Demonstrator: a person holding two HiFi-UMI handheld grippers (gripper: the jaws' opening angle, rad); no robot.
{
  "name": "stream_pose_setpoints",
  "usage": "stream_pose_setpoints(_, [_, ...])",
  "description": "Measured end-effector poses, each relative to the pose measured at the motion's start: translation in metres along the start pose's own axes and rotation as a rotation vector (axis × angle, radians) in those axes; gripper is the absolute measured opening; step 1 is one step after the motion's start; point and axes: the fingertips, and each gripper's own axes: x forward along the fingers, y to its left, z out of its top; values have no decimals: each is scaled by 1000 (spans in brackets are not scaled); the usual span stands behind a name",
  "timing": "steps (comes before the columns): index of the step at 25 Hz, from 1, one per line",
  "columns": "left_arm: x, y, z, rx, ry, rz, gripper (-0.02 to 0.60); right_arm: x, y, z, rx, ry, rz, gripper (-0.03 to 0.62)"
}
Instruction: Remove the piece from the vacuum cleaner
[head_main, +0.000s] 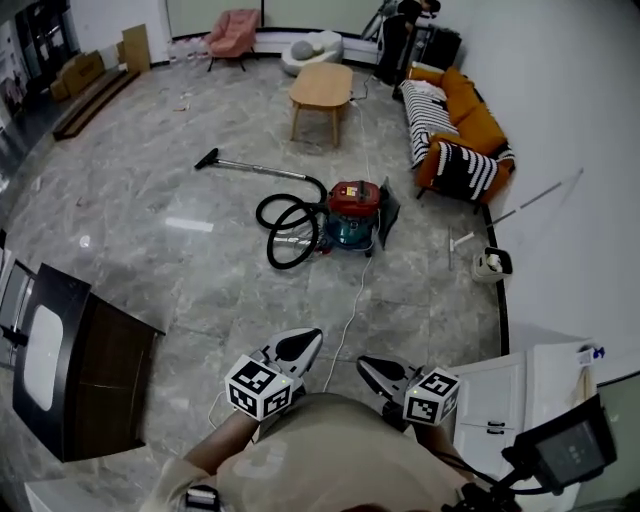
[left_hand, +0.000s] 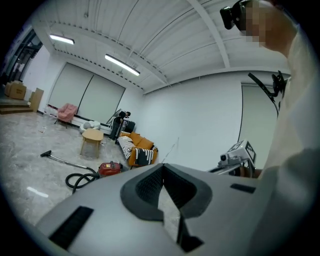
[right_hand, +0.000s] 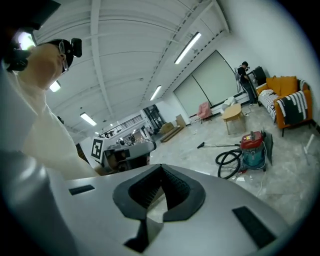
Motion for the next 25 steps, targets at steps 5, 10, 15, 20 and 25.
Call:
stream_pose_setpoints(5, [-15,21,9,30,-39,-43,3,28,7,4,5,-25,-42,3])
stream_pose_setpoints(10, [-23,55,9,-8,-70,-27,3,56,3,7,-13,4,-52,3])
stream_pose_setpoints(15, [-31,70,5,-37,-70,-29,3,71,4,12,-17,25,-65,3])
stream_pose_setpoints(20, [-17,74,8,-37,-72,-64,3,80,-8,17,-12,50,-55,3])
stream_pose_setpoints(25, [-21,65,3,5,-51,-83,3,89,0,19,-35,70,-22,3])
